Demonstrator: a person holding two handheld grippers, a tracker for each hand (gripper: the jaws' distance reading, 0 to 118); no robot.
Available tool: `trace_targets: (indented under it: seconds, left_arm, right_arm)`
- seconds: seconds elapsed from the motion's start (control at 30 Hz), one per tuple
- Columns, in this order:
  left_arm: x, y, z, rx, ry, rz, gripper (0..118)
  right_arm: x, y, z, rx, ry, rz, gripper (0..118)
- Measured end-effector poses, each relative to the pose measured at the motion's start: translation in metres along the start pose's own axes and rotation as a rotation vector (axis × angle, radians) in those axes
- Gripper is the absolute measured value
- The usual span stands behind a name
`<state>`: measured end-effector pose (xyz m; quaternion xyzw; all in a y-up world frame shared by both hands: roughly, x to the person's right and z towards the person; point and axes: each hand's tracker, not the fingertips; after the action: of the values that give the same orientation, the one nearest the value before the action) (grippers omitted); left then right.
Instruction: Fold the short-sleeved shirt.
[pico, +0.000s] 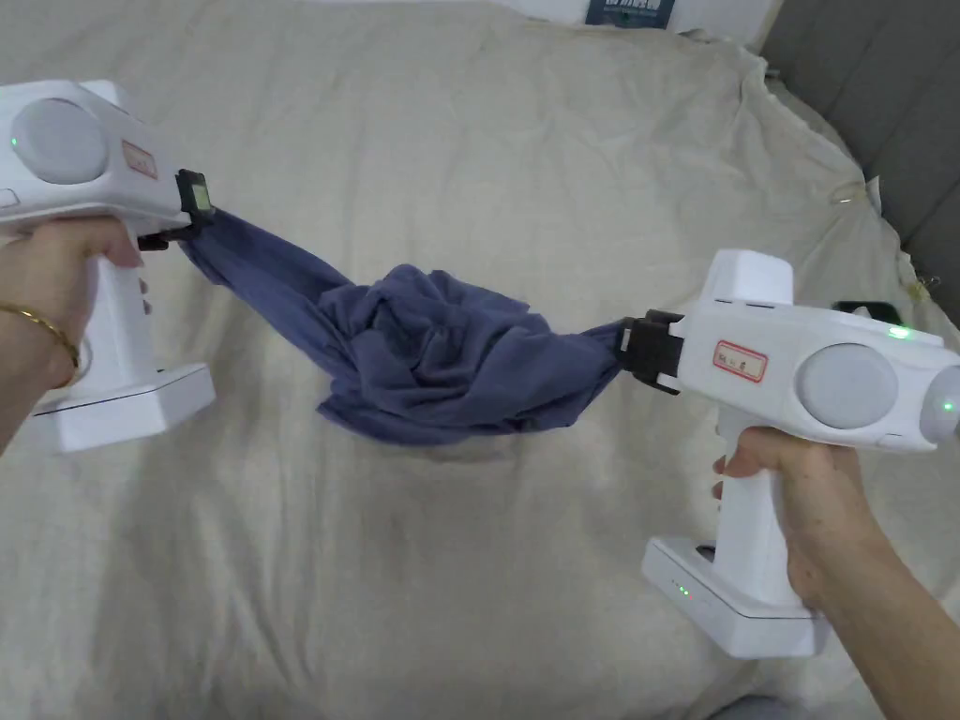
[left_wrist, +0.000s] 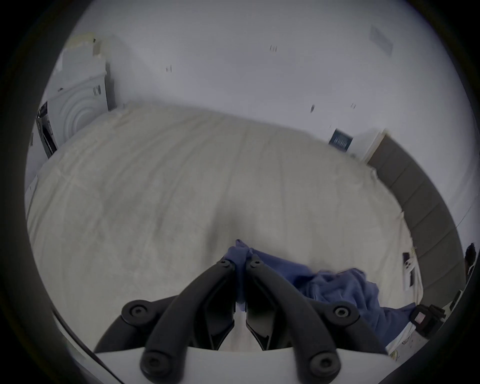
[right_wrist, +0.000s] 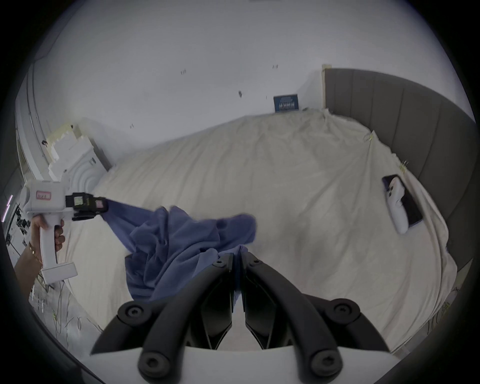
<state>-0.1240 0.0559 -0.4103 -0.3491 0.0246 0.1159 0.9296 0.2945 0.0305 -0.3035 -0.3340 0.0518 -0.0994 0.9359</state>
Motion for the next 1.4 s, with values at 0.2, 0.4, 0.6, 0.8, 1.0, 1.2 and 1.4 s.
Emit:
trace_targets:
  seconds: [0.2, 0.4, 0.6, 0.8, 1.0, 1.2, 1.4]
  left_arm:
    - [-0.032, 0.036, 0.093, 0.221, 0.070, 0.079, 3]
    - [-0.045, 0.047, 0.180, 0.359, 0.097, 0.029, 3]
    - [-0.054, 0.061, 0.232, 0.458, 0.031, 0.086, 3]
    - [-0.059, 0.082, 0.257, 0.512, 0.024, 0.099, 3]
    - [-0.053, 0.114, 0.270, 0.573, 0.056, 0.058, 3]
    - [-0.032, 0.152, 0.264, 0.589, 0.109, 0.020, 3]
    - [-0.004, 0.205, 0.225, 0.584, 0.143, -0.003, 3]
  right_arm:
    - [0.015, 0.039, 0.076, 0.190, -0.052, -0.003, 4]
    - [0.022, 0.069, 0.137, 0.320, -0.040, -0.023, 4]
    - [0.003, 0.083, 0.182, 0.401, -0.009, 0.003, 4]
    - [-0.009, 0.109, 0.210, 0.432, -0.003, 0.018, 4]
    - [-0.021, 0.156, 0.218, 0.447, -0.011, 0.066, 4]
    - [-0.033, 0.211, 0.206, 0.440, -0.047, 0.106, 4]
    - [-0.043, 0.277, 0.178, 0.478, -0.148, 0.145, 4]
